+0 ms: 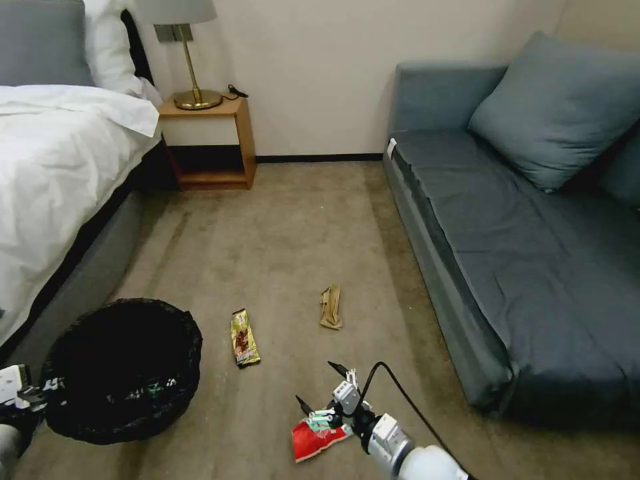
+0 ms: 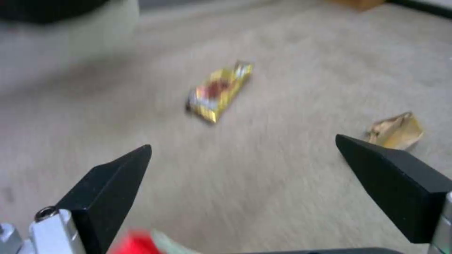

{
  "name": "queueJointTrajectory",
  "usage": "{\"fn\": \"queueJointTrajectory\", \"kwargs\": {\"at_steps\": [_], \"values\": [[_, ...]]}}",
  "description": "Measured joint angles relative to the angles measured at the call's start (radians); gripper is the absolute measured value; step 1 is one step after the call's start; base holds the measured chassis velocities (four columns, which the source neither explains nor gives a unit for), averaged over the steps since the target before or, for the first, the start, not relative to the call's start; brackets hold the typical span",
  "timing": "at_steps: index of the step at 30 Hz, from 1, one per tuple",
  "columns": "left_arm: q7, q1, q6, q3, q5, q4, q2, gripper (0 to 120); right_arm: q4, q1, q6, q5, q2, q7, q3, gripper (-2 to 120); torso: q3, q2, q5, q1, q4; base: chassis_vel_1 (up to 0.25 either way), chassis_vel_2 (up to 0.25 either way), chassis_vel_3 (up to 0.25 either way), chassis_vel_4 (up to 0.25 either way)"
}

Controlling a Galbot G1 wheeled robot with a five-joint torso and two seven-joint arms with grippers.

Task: Pick up the trash bin, then pick up the garbage on the floor and place it into the trash bin.

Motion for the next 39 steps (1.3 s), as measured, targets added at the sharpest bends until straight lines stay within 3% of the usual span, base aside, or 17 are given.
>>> {"fn": "queueJointTrajectory", "kwargs": {"at_steps": [9, 20, 28, 37, 39], "values": [[0.004, 0.016, 0.0, 0.0, 0.017, -0.004, -0.005, 3, -0.185, 0.221, 0.022, -0.079, -0.071, -0.207, -0.141, 100, 0.0, 0.0, 0.0, 0.0, 0.0002, 0.0, 0.0, 0.0, 0.0], [0.006, 0.03, 0.0, -0.023, 0.025, 0.0, -0.011, 3, -0.379, 0.34, 0.071, -0.096, 0.024, -0.257, -0.284, 99, 0.0, 0.0, -0.0002, 0.0, 0.0001, 0.0, 0.0, 0.0, 0.0], [0.007, 0.036, 0.0, -0.032, 0.024, -0.004, -0.01, 3, -0.428, 0.369, 0.079, -0.116, 0.046, -0.295, -0.311, 75, 0.0, 0.0, -0.0002, 0.0, 0.0001, 0.0, 0.0, 0.0, 0.0], [0.007, 0.036, 0.0, -0.033, 0.023, -0.009, -0.01, 3, -0.457, 0.374, 0.102, -0.13, 0.059, -0.308, -0.3, 36, 0.0, 0.0, -0.0001, 0.0, 0.0001, 0.0, 0.0, 0.0, 0.0], [0.007, 0.035, 0.0, -0.033, 0.023, -0.009, -0.01, 3, -0.458, 0.373, 0.104, -0.131, 0.059, -0.308, -0.298, 34, 0.0, 0.0, -0.0001, 0.0, 0.0001, 0.0, 0.0, 0.0, 0.0]]}}
